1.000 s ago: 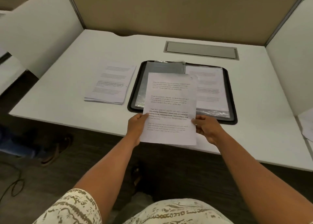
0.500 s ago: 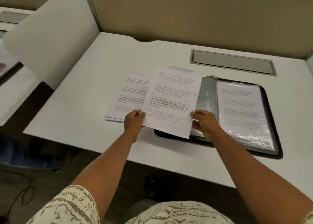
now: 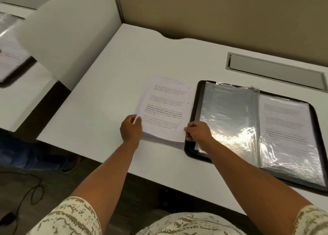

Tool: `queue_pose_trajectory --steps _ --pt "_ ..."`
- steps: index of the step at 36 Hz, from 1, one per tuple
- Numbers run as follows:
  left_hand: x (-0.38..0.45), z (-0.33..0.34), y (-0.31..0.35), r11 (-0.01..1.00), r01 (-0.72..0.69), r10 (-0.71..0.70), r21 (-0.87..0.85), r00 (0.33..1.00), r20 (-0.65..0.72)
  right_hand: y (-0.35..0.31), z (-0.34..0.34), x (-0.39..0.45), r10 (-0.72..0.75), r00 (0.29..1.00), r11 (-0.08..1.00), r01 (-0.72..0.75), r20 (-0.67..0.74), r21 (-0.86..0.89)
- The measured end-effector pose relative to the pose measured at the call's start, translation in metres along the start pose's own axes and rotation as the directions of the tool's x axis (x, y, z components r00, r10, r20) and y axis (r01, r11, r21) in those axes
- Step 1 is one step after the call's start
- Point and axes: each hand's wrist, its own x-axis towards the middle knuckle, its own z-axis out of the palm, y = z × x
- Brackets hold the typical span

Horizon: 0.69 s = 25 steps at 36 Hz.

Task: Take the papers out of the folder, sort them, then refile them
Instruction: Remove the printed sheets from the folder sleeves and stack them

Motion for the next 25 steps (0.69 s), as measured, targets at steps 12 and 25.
queue_pose_trajectory --steps 12,25 --pt "0.018 -0.003 -0.015 0.9 -0.13 0.138 0.417 0.99 0.012 0.001 0.029 0.011 -0.121 0.987 0.947 0.082 -0.108 -0.31" --pt "0.021 -0.01 -0.014 0.835 -0.109 0.069 0.54 0.993 0.095 -0.007 0.039 0.009 -0.211 0.977 0.838 0.168 -0.024 -0.519"
